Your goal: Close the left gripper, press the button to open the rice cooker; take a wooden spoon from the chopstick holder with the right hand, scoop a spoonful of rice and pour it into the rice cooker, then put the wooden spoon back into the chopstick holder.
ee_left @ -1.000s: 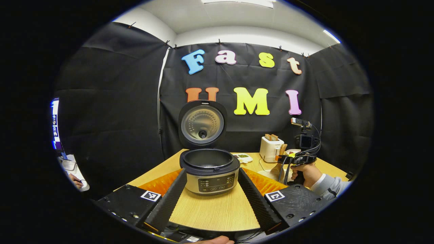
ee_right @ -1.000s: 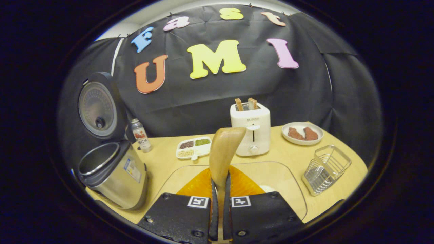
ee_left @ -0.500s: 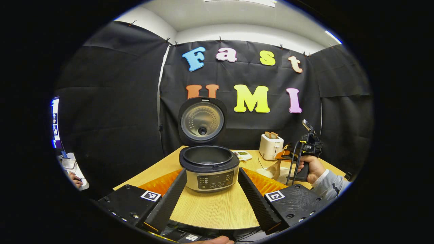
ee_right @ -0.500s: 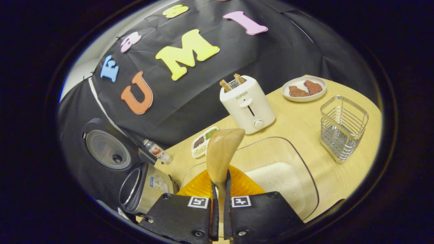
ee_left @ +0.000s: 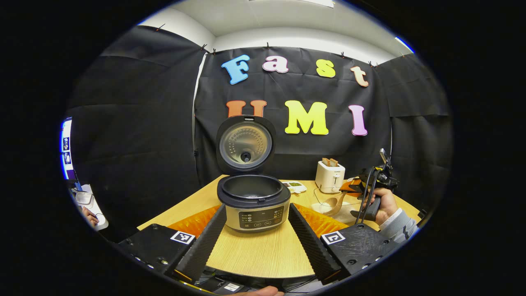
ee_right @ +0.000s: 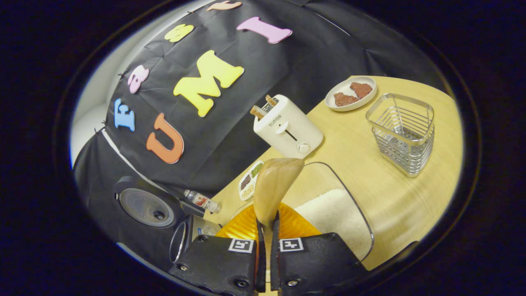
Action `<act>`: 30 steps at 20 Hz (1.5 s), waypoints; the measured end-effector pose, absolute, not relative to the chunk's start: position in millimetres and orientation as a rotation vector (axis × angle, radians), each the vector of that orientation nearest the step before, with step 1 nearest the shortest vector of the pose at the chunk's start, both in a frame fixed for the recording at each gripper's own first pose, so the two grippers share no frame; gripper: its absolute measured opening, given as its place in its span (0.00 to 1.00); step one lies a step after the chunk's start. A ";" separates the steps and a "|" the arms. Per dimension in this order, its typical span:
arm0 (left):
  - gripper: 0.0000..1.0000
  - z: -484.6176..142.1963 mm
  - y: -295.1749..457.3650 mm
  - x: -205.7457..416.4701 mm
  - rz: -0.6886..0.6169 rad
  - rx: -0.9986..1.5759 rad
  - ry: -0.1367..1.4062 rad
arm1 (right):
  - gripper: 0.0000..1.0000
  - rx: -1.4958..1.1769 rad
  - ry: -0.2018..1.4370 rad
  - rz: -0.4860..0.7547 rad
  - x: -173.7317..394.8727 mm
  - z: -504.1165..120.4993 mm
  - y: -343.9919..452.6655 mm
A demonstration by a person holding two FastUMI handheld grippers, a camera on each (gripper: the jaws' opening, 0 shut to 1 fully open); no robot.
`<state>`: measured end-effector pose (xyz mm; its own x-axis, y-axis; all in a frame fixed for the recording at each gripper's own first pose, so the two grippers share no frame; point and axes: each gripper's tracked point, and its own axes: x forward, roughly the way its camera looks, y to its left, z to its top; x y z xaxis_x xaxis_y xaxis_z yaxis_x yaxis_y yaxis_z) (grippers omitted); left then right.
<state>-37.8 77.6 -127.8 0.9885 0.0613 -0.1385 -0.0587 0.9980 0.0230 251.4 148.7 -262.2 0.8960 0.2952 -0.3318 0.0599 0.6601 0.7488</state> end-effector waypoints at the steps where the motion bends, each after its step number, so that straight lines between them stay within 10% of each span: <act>1: 0.96 -129.0 74.9 -38.2 0.055 0.025 0.144 | 0.09 0.875 0.432 0.133 250.1 -258.3 142.5; 17: 0.96 -116.2 60.7 -59.0 0.028 0.052 0.134 | 0.09 1.503 0.225 0.248 192.3 -156.4 104.5; 30: 0.96 -113.2 96.3 -97.7 0.053 0.048 0.099 | 0.09 1.298 0.232 0.420 176.1 -73.8 233.5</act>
<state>-97.7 96.3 -113.2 0.9937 0.0550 -0.0977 -0.0503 0.9975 0.0504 176.1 233.5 -73.8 0.9021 0.4264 0.0666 -0.1700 0.2092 0.9630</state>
